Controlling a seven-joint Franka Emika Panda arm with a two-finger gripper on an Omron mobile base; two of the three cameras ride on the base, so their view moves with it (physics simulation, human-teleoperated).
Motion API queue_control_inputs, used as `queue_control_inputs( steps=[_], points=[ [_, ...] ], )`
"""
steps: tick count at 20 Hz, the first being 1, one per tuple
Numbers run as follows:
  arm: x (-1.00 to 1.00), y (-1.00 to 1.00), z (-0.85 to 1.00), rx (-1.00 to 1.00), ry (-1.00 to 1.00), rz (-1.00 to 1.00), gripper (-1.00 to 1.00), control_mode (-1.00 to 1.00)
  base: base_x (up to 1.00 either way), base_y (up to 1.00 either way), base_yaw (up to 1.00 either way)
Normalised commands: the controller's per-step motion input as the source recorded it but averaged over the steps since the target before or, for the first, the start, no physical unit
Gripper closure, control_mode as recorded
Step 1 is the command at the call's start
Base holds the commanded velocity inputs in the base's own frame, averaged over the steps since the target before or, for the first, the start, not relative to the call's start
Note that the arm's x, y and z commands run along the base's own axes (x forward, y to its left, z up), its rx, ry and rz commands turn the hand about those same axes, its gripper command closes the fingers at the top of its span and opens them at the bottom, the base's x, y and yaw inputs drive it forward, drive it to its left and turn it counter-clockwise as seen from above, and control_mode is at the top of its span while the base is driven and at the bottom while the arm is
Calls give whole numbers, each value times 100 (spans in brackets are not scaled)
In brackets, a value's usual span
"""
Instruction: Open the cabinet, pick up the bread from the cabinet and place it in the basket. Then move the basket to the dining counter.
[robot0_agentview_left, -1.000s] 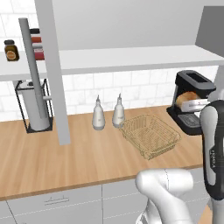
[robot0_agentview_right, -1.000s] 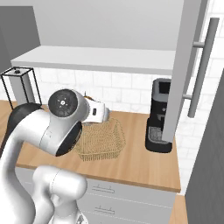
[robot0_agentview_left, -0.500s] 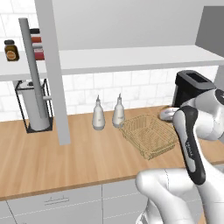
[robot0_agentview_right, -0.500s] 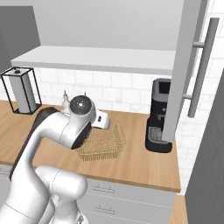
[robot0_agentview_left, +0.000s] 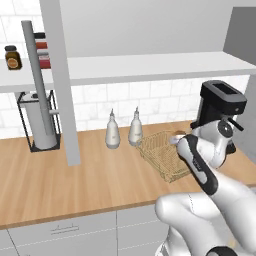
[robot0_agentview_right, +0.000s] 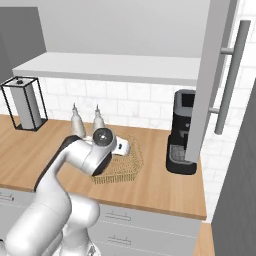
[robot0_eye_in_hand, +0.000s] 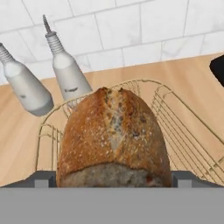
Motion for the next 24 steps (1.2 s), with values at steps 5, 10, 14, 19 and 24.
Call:
queue_control_inputs(
  steps=[5, 10, 14, 19, 24],
  points=[
    [87, 0, -61, 0, 11, 0, 100, -100, 0, 0, 0],
    [33, 0, -34, 0, 7, 0, 100, -100, 0, 0, 0],
    [13, 0, -50, 0, 0, 0, 100, -100, 0, 0, 0],
    [22, 6, -52, 0, 0, 0, 100, -100, 0, 0, 0],
    [5, 0, -13, 0, 0, 0, 100, -100, 0, 0, 0]
  ],
)
